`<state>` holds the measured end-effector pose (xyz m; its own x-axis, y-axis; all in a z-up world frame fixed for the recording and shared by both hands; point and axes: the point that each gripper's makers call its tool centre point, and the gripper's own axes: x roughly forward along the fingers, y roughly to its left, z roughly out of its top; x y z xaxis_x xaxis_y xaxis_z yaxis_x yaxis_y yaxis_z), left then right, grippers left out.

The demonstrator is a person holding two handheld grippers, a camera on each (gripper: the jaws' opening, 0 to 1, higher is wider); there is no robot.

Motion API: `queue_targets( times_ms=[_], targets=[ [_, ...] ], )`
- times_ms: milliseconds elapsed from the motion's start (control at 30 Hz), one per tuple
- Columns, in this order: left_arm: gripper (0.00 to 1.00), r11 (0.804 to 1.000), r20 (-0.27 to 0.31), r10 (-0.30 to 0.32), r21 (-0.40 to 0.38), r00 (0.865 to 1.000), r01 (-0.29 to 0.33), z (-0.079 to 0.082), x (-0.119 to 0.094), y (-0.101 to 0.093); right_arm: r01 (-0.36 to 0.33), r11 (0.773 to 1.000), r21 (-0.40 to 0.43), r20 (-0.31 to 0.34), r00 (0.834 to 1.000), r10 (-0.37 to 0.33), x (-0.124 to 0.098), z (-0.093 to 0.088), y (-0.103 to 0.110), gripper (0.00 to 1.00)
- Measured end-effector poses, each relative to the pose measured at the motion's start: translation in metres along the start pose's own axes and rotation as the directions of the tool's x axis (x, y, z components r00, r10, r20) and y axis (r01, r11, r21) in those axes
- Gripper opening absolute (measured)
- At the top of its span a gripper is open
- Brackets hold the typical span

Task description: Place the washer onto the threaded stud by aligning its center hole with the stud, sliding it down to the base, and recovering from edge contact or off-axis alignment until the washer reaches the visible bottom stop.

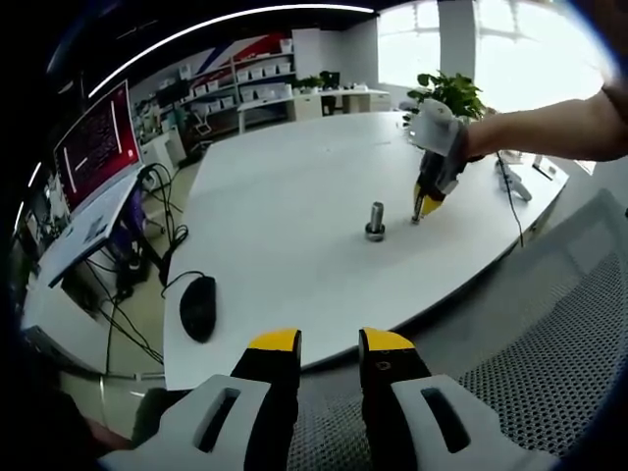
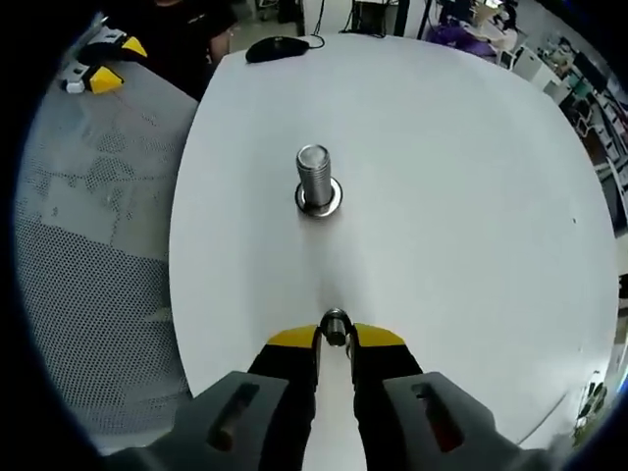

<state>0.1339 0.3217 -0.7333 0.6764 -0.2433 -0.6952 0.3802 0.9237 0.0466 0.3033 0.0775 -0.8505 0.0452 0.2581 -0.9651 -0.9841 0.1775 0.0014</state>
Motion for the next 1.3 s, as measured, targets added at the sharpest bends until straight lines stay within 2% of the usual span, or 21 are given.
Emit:
queue_targets(
  times_ms=[167,300,467,600,1133,1300],
  targets=[
    [0.22,1.000,-0.003,0.001,-0.003,1.000,-0.001,0.000,0.000,0.000,-0.006,1.000,-0.003,-0.016,1.000,0.006,0.009,-0.004,0.000,0.14],
    [0.22,1.000,-0.004,0.001,-0.005,1.000,-0.001,-0.001,0.000,0.000,-0.002,1.000,0.007,0.000,1.000,0.002,0.010,-0.002,-0.004,0.14],
    [0.22,1.000,-0.005,0.001,-0.006,1.000,-0.001,-0.001,0.000,0.000,0.001,1.000,-0.009,-0.005,1.000,-0.001,0.008,-0.002,0.003,0.15],
    [0.22,1.000,-0.005,0.002,-0.006,1.000,-0.002,-0.001,0.001,0.000,0.016,1.000,0.008,0.005,1.000,-0.016,0.007,-0.004,0.002,0.24],
    [0.22,1.000,0.002,0.001,-0.002,1.000,-0.001,0.000,0.000,0.001,0.045,0.997,0.057,0.015,0.999,-0.046,-0.013,-0.031,0.017,0.25],
    [0.22,1.000,0.004,-0.001,-0.001,1.000,0.001,0.000,0.000,0.001,0.057,0.996,0.070,0.008,0.998,-0.058,-0.020,-0.037,0.011,0.25]
  ],
)
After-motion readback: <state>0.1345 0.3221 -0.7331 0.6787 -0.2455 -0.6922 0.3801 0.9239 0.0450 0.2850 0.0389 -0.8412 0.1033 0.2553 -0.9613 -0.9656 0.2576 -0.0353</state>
